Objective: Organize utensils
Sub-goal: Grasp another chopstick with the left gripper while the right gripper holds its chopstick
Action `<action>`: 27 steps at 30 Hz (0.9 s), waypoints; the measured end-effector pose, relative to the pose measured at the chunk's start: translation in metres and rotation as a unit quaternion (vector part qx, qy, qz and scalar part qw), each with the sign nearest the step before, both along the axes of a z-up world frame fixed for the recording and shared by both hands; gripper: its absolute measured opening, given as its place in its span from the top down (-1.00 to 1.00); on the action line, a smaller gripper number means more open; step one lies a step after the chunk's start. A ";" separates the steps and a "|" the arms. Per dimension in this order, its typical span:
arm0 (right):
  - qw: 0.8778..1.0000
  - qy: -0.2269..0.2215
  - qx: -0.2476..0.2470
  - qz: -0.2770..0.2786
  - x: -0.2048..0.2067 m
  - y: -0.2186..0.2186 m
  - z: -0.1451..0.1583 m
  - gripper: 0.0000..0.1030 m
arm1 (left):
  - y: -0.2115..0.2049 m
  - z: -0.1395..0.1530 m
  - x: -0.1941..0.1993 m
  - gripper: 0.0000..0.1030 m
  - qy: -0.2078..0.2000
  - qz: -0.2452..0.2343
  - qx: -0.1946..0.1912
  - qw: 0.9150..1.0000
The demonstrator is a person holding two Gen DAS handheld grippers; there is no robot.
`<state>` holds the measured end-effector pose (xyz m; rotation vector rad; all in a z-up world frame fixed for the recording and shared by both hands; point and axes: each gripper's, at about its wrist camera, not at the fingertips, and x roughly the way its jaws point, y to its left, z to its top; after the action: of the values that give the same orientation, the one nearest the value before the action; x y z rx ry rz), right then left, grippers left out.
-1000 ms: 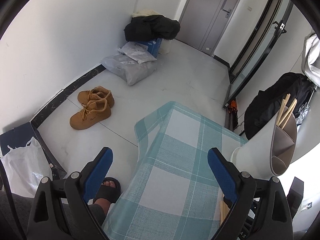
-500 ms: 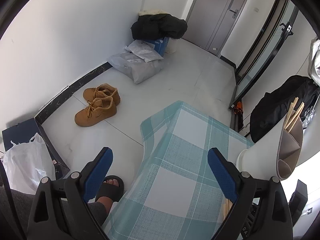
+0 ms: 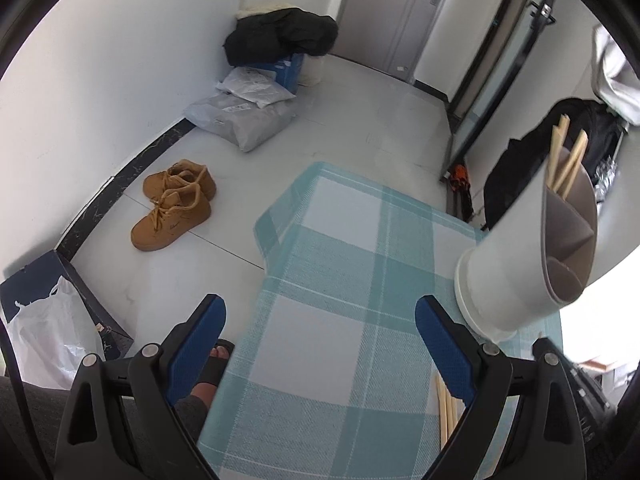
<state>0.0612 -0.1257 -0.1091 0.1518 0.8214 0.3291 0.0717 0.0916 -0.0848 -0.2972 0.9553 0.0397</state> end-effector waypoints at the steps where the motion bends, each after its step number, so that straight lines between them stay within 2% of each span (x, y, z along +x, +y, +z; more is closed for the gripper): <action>1: 1.000 0.000 0.003 -0.009 -0.005 -0.002 0.001 0.93 | -0.004 -0.002 -0.001 -0.81 0.003 -0.007 0.003 1.000; 7: 0.998 -0.012 0.039 -0.056 -0.013 -0.038 0.004 0.93 | -0.030 -0.016 -0.004 -0.81 0.036 -0.040 0.025 0.998; 12: 0.994 -0.027 0.067 -0.085 -0.020 -0.064 0.012 0.93 | -0.052 -0.015 -0.012 -0.81 0.030 -0.063 0.066 0.995; 18: 0.987 -0.048 0.100 -0.117 -0.031 -0.094 0.020 0.93 | -0.069 -0.025 -0.018 -0.81 0.062 -0.083 0.066 0.992; 24: 0.978 -0.056 0.132 -0.154 -0.035 -0.118 0.023 0.93 | -0.084 -0.032 -0.021 -0.81 0.085 -0.113 0.096 0.985; 27: 0.976 -0.057 0.136 -0.163 -0.036 -0.125 0.020 0.93 | -0.083 -0.033 -0.020 -0.81 0.095 -0.113 0.086 0.985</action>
<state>0.0255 -0.2511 -0.0895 0.5146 0.6227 0.1369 0.0513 0.0087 -0.1177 -0.0235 1.1625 -0.0588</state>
